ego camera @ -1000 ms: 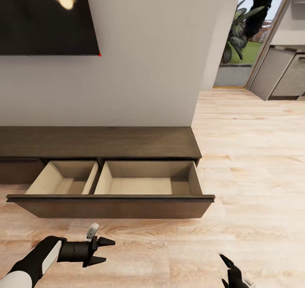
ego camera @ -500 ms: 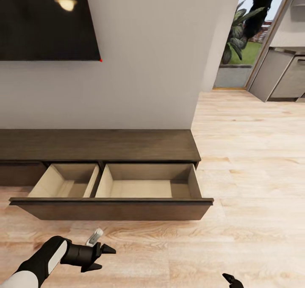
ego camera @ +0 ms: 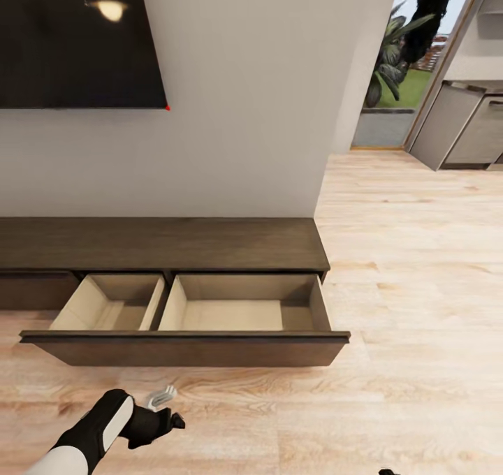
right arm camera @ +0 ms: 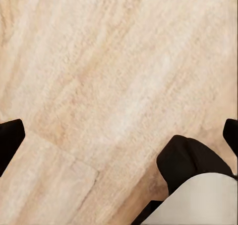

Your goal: Place each of the two pumpkins and all three candles from the living room inside a cabinet in the living room (use any cabinet), then make sure every cabinet is closed, and position the cauldron so it is next to a table in the living room.

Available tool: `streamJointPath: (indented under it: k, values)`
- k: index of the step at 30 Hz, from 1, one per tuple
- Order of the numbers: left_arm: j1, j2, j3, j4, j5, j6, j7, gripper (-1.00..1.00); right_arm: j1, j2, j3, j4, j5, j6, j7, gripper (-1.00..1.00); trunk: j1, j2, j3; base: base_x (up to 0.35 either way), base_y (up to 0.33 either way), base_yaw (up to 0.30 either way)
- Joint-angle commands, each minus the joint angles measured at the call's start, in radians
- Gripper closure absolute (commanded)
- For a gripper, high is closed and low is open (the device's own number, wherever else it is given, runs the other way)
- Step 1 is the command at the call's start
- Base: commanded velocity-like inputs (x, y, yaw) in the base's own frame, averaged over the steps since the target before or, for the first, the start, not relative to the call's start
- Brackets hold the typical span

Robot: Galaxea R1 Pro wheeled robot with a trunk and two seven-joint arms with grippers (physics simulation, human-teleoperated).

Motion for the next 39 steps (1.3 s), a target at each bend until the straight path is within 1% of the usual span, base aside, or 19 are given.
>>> streamJointPath:
  k: [1,2,3,5,6,7,8,10,12,15,16,18,19,21,23,24,26,30,39]
  values:
    - [0.0,-0.008,0.0,0.0,0.0,-0.017,0.046,-1.0,0.0,0.002,0.0,-0.009,0.033,-0.015,-0.022,-1.0,-0.004,0.007,0.003,0.0,0.0,0.0]
    - [0.0,-0.021,0.0,0.0,0.0,-0.047,0.112,-1.0,-0.001,0.008,-0.001,-0.024,0.085,-0.042,-0.056,-1.0,-0.008,0.014,0.006,0.0,0.0,0.0]
    - [0.0,-0.03,0.0,0.0,0.0,-0.066,0.154,-1.0,-0.001,0.011,-0.002,-0.032,0.121,-0.057,-0.083,-1.0,-0.012,0.021,0.009,0.0,0.0,0.0]
    - [0.0,-0.041,0.0,0.0,0.001,-0.098,0.235,-1.0,-0.001,0.016,-0.003,-0.041,0.183,-0.073,-0.14,-1.0,-0.019,0.035,0.016,0.0,0.0,0.0]
    - [0.0,-0.05,0.0,0.0,0.002,-0.119,0.287,-1.0,-0.002,0.019,-0.003,-0.044,0.212,-0.079,-0.179,-1.0,-0.023,0.042,0.019,0.0,0.0,0.0]
    - [0.0,-0.056,-0.001,0.0,0.002,-0.134,0.316,-1.0,-0.003,0.023,-0.003,-0.045,0.224,-0.081,-0.198,-1.0,-0.027,0.049,0.022,0.0,0.0,0.0]
    - [0.0,-0.059,-0.001,0.0,0.002,-0.142,0.329,-1.0,-0.003,0.024,-0.003,-0.046,0.228,-0.081,-0.206,-1.0,-0.031,0.056,0.025,0.0,0.0,0.0]
    - [0.0,-0.068,-0.002,0.001,0.002,-0.174,0.376,-1.0,-0.004,0.028,-0.003,-0.053,0.237,-0.082,-0.228,-1.0,-0.038,0.07,0.031,0.0,0.0,0.0]
    - [0.0,-0.072,-0.003,0.003,0.001,-0.202,0.42,-1.0,-0.006,0.031,-0.003,-0.062,0.242,-0.082,-0.242,-1.0,-0.046,0.084,0.038,0.0,0.0,0.0]
    - [0.0,-0.073,-0.005,0.035,-0.001,-0.242,0.47,-1.0,-0.009,0.047,-0.002,-0.067,0.245,-0.082,-0.283,-1.0,-0.058,0.105,0.047,0.0,0.0,0.0]
    - [0.0,-0.074,-0.005,0.045,-0.001,-0.253,0.474,-1.0,-0.009,0.05,-0.002,-0.069,0.246,-0.082,-0.293,-1.0,-0.061,0.112,0.05,0.0,0.0,0.0]
    - [0.0,-0.074,-0.007,0.086,-0.003,-0.309,0.486,-1.0,-0.01,0.062,0.002,-0.084,0.248,-0.082,-0.337,-1.0,-0.069,0.126,0.056,0.0,0.0,0.0]
    - [0.0,-0.074,-0.008,0.107,-0.003,-0.338,0.489,-1.0,-0.01,0.067,0.014,-0.092,0.253,-0.082,-0.356,-1.0,-0.073,0.133,0.06,0.0,0.0,0.0]
    - [0.0,-0.074,-0.009,0.135,-0.003,-0.374,0.491,-1.0,-0.01,0.071,0.055,-0.1,0.274,-0.082,-0.38,-1.0,-0.081,0.147,0.066,0.0,0.0,0.0]
    - [0.0,-0.074,-0.011,0.162,-0.005,-0.409,0.492,-1.0,-0.01,0.076,0.124,-0.105,0.309,-0.083,-0.397,-1.0,-0.088,0.161,0.072,0.0,0.0,0.0]
    - [0.0,-0.074,-0.012,0.17,-0.006,-0.424,0.492,-1.0,-0.011,0.078,0.151,-0.107,0.32,-0.084,-0.4,-1.0,-0.092,0.168,0.075,0.0,0.0,0.0]
    - [0.0,-0.074,-0.014,0.18,-0.006,-0.456,0.492,-1.0,-0.011,0.081,0.18,-0.109,0.334,-0.085,-0.404,-1.0,-0.1,0.182,0.082,0.0,0.0,0.0]
    - [0.0,-0.075,-0.013,0.186,-0.007,-0.486,0.491,-1.0,-0.01,0.081,0.198,-0.109,0.342,-0.086,-0.402,-1.0,-0.115,0.21,0.094,0.0,0.0,0.0]
    - [0.0,-0.094,-0.014,0.18,-0.007,-0.494,0.49,-1.0,-0.01,0.081,0.203,-0.11,0.345,-0.086,-0.398,-1.0,-0.15,0.273,0.122,0.0,0.0,0.0]
